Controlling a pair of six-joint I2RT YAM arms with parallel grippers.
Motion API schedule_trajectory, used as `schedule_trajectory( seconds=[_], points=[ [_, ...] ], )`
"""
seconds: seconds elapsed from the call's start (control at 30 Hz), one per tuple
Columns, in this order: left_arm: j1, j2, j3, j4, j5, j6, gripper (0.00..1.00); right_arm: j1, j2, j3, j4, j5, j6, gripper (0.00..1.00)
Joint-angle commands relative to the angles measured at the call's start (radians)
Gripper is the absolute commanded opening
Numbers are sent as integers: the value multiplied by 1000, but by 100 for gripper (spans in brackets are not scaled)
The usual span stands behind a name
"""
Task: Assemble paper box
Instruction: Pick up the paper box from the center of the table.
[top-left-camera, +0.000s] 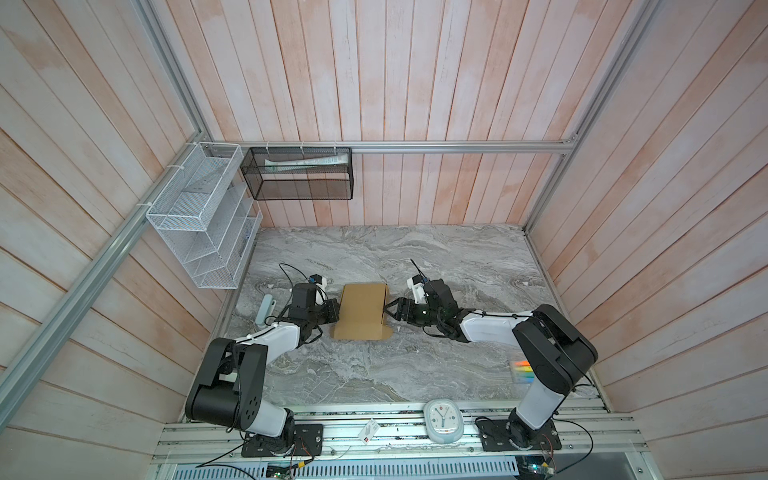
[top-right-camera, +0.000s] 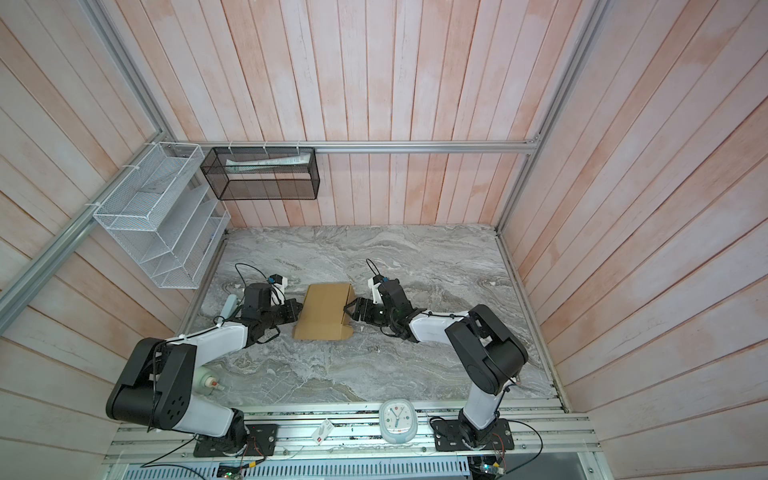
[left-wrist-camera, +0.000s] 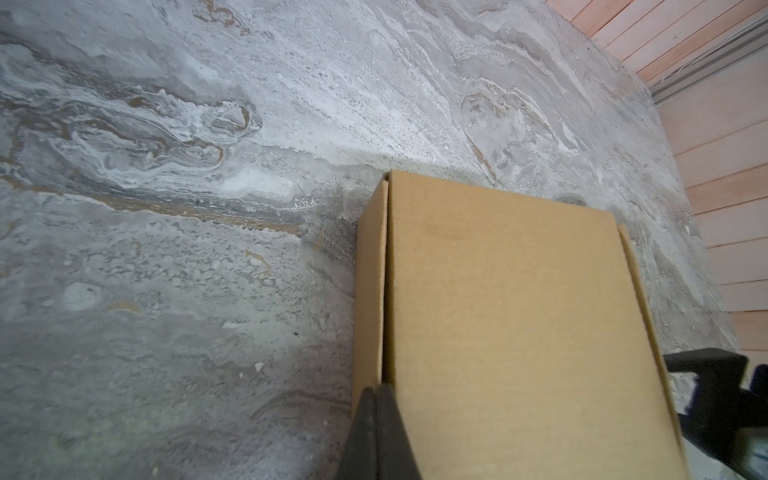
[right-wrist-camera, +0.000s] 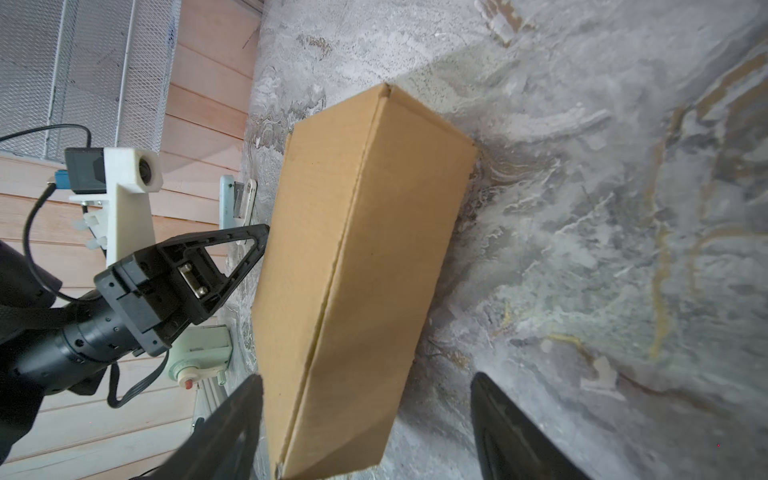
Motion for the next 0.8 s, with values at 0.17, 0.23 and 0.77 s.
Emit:
schedule_trajectory(
  seconds=[0.17, 0.23, 0.77],
  points=[
    [6, 1, -30, -25, 26, 3, 0, -1, 73, 44, 121, -60, 47, 79],
    [6, 5, -29, -22, 28, 4, 0, 0, 90, 56, 130, -66, 53, 79],
    [6, 3, -50, 5, 57, -11, 0, 5, 198, 106, 240, -113, 131, 79]
  ],
)
